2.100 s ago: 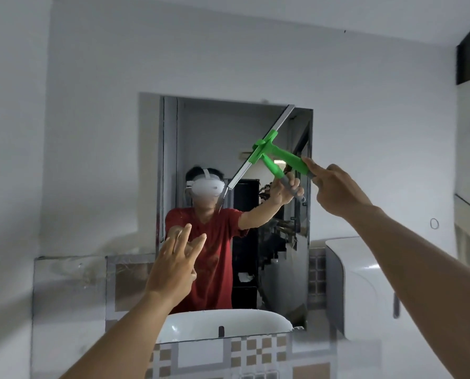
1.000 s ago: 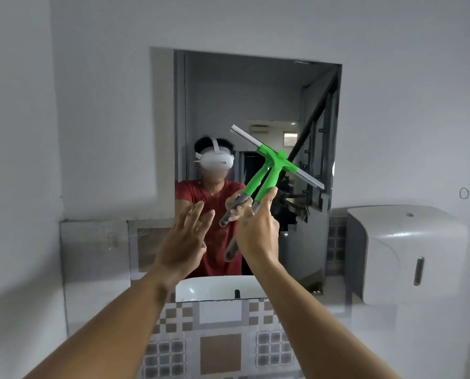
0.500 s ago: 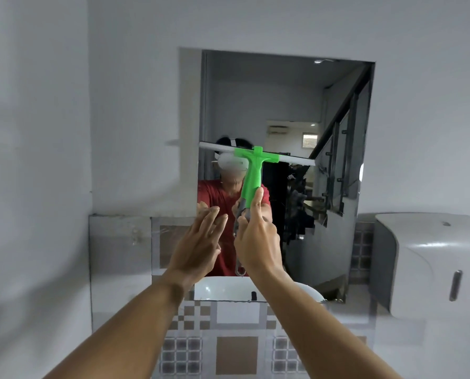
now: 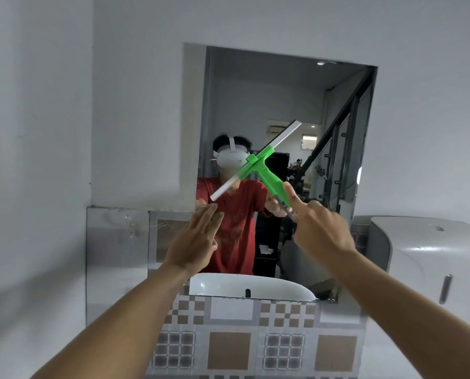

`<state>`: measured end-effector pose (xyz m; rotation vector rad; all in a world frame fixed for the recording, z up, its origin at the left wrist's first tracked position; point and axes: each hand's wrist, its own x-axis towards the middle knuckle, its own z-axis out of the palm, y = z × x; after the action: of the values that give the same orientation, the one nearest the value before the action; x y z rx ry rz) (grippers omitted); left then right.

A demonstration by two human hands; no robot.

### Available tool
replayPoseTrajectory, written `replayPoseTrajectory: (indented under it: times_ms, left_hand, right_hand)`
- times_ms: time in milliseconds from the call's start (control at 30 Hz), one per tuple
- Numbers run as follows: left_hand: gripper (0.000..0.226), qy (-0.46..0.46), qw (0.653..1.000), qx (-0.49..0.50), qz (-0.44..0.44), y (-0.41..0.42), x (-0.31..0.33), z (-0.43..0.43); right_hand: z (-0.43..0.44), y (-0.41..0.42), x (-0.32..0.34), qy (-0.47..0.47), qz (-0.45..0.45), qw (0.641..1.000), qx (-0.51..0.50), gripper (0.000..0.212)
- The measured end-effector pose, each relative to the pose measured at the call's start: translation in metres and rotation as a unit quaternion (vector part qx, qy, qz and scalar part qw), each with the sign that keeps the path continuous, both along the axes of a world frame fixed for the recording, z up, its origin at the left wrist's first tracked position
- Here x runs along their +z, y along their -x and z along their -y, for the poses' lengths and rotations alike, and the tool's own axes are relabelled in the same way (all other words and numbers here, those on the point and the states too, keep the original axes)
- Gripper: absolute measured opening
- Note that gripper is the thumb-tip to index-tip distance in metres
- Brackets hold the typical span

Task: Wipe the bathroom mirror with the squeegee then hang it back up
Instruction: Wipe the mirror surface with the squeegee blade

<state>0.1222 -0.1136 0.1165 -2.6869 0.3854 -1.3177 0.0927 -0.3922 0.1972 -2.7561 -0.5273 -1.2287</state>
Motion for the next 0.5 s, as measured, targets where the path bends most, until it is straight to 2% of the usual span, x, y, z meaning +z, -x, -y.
replayPoseTrajectory:
  times_ms: [200, 300, 400, 500]
  left_hand:
    - [0.079, 0.009, 1.000, -0.005, 0.006, 0.000, -0.001, 0.000]
    - [0.068, 0.006, 1.000, -0.012, 0.025, 0.002, 0.007, 0.002]
    - [0.050, 0.011, 0.997, -0.037, 0.064, 0.006, 0.041, 0.007]
    - [0.051, 0.000, 0.992, -0.043, 0.117, 0.005, 0.098, 0.016]
  right_hand:
    - [0.053, 0.002, 0.028, 0.074, 0.021, 0.994, -0.078, 0.089]
    - [0.071, 0.003, 0.038, 0.098, 0.032, 0.988, -0.117, 0.086]
    - [0.081, 0.003, 0.042, 0.093, 0.035, 0.986, -0.134, 0.086]
    - [0.090, 0.004, 0.037, 0.050, 0.018, 0.991, -0.122, 0.086]
